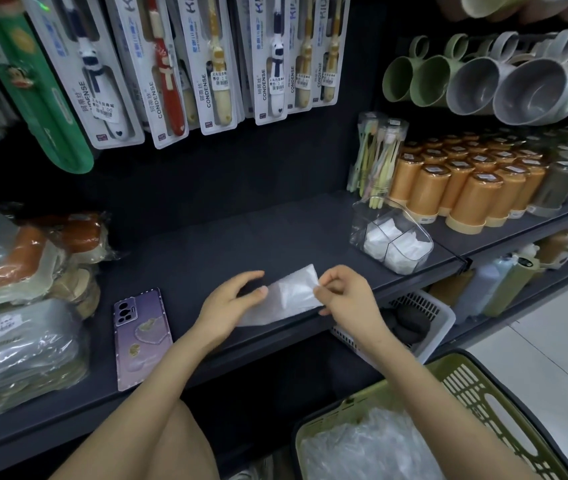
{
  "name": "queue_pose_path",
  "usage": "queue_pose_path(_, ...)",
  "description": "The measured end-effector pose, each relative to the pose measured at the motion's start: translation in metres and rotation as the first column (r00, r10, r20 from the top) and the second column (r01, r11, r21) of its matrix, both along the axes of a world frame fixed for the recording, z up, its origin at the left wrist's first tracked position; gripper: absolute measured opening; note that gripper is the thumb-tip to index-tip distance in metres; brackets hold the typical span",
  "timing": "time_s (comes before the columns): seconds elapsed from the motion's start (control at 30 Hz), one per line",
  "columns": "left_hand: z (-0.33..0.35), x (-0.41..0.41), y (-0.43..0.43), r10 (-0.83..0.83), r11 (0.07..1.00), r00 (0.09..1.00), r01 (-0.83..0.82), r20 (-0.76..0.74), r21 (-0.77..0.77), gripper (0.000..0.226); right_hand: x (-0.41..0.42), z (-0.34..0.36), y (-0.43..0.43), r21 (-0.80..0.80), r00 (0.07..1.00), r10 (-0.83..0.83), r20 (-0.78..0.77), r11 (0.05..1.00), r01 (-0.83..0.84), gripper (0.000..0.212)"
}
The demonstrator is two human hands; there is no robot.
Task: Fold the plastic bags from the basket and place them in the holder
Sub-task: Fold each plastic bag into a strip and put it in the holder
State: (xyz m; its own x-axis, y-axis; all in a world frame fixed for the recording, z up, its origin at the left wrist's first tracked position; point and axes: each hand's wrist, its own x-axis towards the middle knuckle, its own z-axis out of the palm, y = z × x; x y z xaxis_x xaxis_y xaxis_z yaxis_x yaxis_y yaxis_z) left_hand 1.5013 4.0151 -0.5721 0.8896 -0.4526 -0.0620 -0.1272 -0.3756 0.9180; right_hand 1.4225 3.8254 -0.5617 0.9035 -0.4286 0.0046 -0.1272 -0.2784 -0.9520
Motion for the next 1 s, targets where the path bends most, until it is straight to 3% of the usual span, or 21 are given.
queue_pose_path(0.1, 0.016, 0.001, -0.012, -0.22, 0.975, 0.966, 0.214, -0.135, -0.057, 0.042, 0.0, 0.024, -0.01, 0.021, 0.987, 0.161, 0.008, 0.987, -0.161, 0.017)
queue_pose_path(0.2, 0.023, -0.003, -0.019, -0.289, 0.955, 0.936, 0.268, -0.201, -0.127, 0.038, 0.002, 0.042, -0.021, 0.022, 0.968, 0.249, -0.007, 0.968, -0.249, 0.023)
queue_pose_path(0.37, 0.023, -0.013, -0.025, -0.251, 0.944, 0.911, 0.157, -0.327, -0.289, 0.037, 0.009, 0.058, -0.031, 0.004, 0.967, 0.254, 0.009, 0.967, -0.254, 0.027)
queue_pose_path(0.47, 0.025, -0.024, -0.033, -0.14, 0.944, 0.928, 0.02, -0.345, -0.329, 0.013, 0.005, 0.054, -0.026, 0.208, 0.976, 0.215, 0.037, 0.953, -0.218, 0.029)
queue_pose_path(0.53, 0.026, -0.029, -0.039, -0.065, 0.927, 0.929, -0.078, -0.365, -0.366, 0.012, -0.003, 0.045, -0.018, 0.328, 0.974, 0.228, 0.013, 0.919, -0.219, 0.03)
queue_pose_path(0.67, 0.026, -0.038, -0.048, -0.003, 0.88, 0.895, -0.21, -0.446, -0.427, 0.017, -0.016, 0.022, 0.0, 0.357, 0.974, 0.227, -0.009, 0.91, -0.209, 0.018)
queue_pose_path(1.0, 0.034, -0.042, -0.045, -0.073, 0.876, 0.821, -0.219, -0.567, -0.43, 0.034, -0.02, 0.019, -0.001, 0.429, 0.984, 0.146, 0.103, 0.886, -0.177, 0.015)
